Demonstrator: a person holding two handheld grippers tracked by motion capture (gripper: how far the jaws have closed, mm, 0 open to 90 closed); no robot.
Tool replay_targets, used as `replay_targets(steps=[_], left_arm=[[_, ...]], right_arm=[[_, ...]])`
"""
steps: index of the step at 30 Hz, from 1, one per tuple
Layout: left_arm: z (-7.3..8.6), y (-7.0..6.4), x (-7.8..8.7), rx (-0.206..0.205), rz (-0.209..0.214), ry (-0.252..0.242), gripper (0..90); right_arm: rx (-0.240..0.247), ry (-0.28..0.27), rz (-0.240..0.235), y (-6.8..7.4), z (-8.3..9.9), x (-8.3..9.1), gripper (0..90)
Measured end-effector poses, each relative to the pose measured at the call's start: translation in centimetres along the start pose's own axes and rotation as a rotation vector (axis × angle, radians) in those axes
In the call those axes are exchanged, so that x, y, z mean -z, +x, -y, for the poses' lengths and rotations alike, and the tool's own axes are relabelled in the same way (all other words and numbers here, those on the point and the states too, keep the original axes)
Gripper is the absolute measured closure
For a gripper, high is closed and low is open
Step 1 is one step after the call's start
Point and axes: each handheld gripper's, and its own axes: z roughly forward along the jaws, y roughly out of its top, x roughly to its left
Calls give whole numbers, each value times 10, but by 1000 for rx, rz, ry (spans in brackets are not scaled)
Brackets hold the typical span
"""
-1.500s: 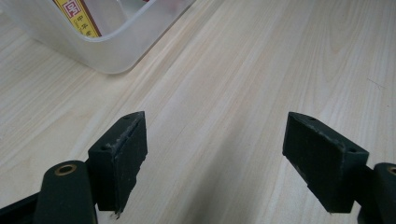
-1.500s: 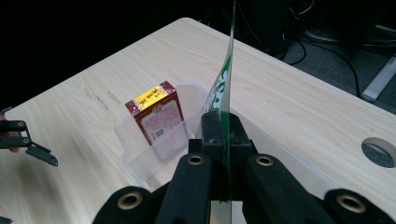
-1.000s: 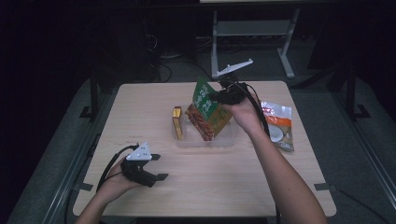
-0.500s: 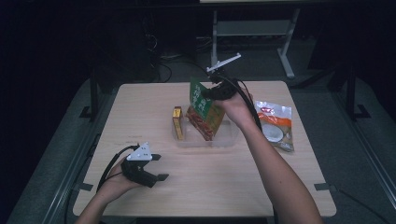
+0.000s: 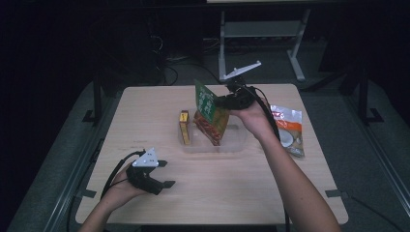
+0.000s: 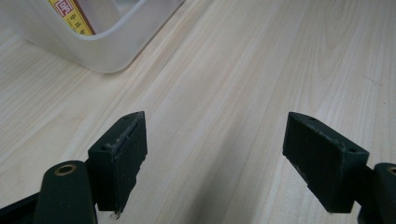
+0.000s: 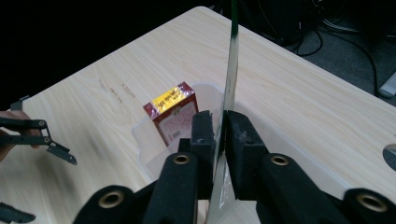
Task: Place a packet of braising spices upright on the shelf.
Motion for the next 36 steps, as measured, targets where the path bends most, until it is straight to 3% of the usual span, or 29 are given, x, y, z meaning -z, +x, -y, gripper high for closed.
replay_targets(steps=[2, 5, 17, 23, 25, 26, 28, 29, 30, 36], left_arm=[[0, 0, 0, -2, -1, 5, 215], [0, 0, 0, -3, -1, 6, 215], [1, 0, 0, 3, 1, -1, 215], [0, -1, -1, -6, -2, 5, 208], [0, -1, -1, -4, -3, 2, 200], [0, -1, -1, -5, -4, 4, 195], [0, 0, -2, 0, -2, 1, 191], [0, 0, -2, 0, -2, 1, 190], [1, 0, -2, 5, -2, 3, 188], [1, 0, -2, 10, -3, 5, 176]], right_arm=[[13, -5, 23, 0, 3, 4, 893], [20, -10, 33, -1, 2, 4, 898], [37, -16, 16, 7, -11, -5, 854], [31, -19, 12, 5, -7, -2, 746], [35, -22, 15, 3, -5, -1, 653], [25, -33, 14, 3, -3, 0, 545], [32, -37, 27, 3, 0, 2, 430], [32, -37, 27, 3, 0, 2, 430], [37, -46, 42, 1, 3, 3, 347], [43, -72, 10, -4, 18, 12, 261]])
